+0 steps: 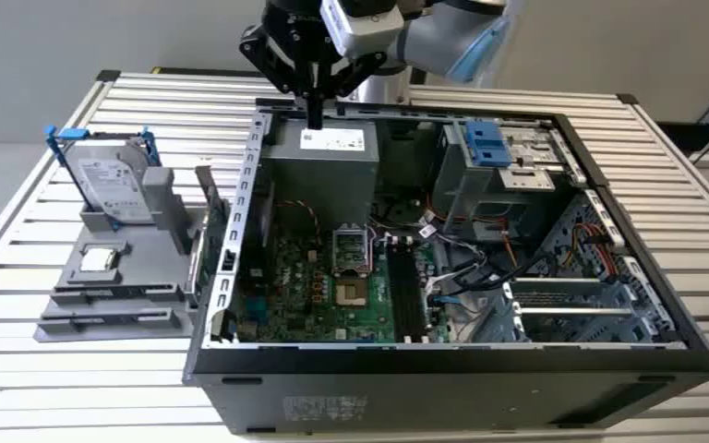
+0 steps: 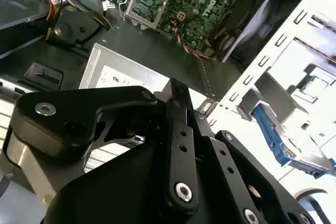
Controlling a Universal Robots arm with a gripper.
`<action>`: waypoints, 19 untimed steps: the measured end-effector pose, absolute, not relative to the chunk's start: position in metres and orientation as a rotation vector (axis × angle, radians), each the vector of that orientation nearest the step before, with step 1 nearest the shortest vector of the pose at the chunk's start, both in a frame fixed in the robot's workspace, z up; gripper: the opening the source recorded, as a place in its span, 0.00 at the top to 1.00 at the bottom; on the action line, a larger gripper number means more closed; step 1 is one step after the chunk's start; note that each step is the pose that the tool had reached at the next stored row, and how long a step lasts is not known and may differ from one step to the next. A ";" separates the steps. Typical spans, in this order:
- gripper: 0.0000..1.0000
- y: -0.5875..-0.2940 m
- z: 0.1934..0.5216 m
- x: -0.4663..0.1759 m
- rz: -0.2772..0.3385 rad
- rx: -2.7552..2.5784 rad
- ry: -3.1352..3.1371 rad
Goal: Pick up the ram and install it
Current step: 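Reach for the ram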
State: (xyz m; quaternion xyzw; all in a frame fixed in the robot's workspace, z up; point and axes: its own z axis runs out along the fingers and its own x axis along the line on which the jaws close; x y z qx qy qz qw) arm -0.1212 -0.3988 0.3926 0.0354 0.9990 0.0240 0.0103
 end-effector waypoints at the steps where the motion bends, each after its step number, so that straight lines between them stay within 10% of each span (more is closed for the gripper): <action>1: 1.00 -0.399 0.393 -0.121 0.075 0.110 3.118; 19: 1.00 -0.399 0.393 -0.126 0.075 0.110 3.118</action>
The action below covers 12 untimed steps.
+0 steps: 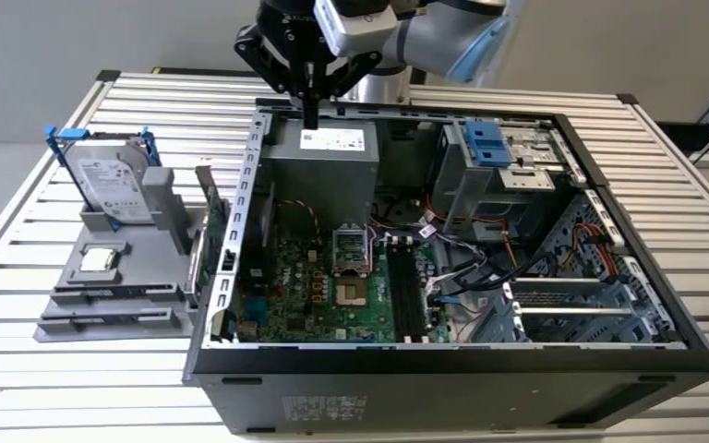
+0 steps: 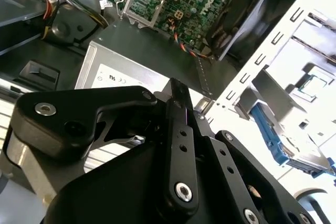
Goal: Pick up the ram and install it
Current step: 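Reach for the ram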
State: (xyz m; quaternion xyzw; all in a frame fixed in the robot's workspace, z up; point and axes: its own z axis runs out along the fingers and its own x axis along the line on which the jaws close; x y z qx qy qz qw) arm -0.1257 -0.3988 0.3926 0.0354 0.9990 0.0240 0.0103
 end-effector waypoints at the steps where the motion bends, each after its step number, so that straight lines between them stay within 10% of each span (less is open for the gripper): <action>1: 1.00 -0.399 0.393 -0.126 0.075 0.110 3.118; 12: 1.00 -0.399 0.393 -0.130 0.075 0.110 3.118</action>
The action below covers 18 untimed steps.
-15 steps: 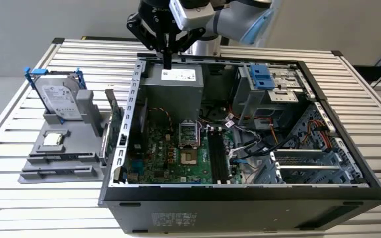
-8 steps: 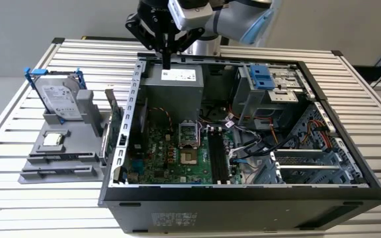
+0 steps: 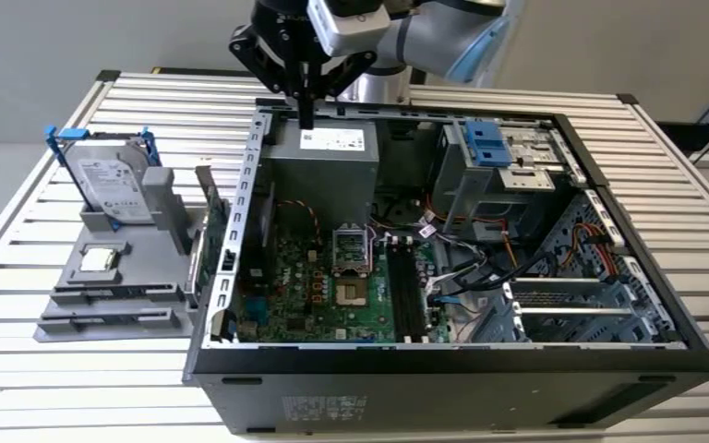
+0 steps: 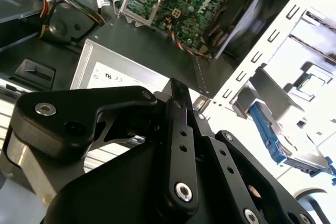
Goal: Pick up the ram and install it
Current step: 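Reach for the ram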
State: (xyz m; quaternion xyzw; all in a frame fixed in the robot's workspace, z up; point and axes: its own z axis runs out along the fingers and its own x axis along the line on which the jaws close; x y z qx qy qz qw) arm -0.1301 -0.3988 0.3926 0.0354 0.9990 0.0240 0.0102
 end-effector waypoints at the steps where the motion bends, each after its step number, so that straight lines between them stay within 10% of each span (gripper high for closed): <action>1: 1.00 -0.399 0.393 -0.131 0.075 0.110 3.118; 18: 1.00 -0.399 0.393 -0.139 0.075 0.110 3.118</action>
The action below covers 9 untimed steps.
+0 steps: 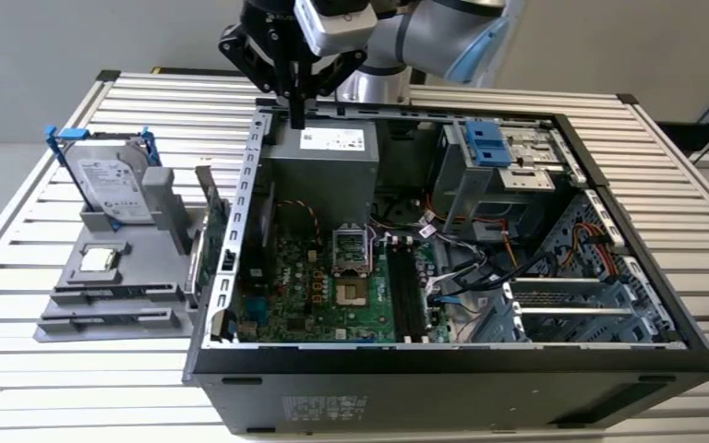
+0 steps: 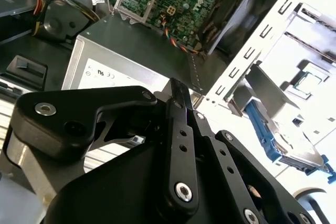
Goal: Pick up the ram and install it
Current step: 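Reach for the ram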
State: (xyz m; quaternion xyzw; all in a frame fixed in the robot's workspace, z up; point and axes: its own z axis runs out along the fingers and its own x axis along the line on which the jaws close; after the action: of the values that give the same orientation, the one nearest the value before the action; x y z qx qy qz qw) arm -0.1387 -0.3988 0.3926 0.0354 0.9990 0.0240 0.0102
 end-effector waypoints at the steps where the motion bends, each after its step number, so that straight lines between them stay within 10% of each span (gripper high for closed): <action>1: 1.00 -0.399 0.393 -0.139 0.075 0.111 3.118; 9: 1.00 -0.399 0.393 -0.142 0.075 0.111 3.118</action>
State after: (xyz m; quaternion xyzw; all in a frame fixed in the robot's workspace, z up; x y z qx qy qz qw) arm -0.1417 -0.3988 0.3926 0.0354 0.9990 0.0240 0.0102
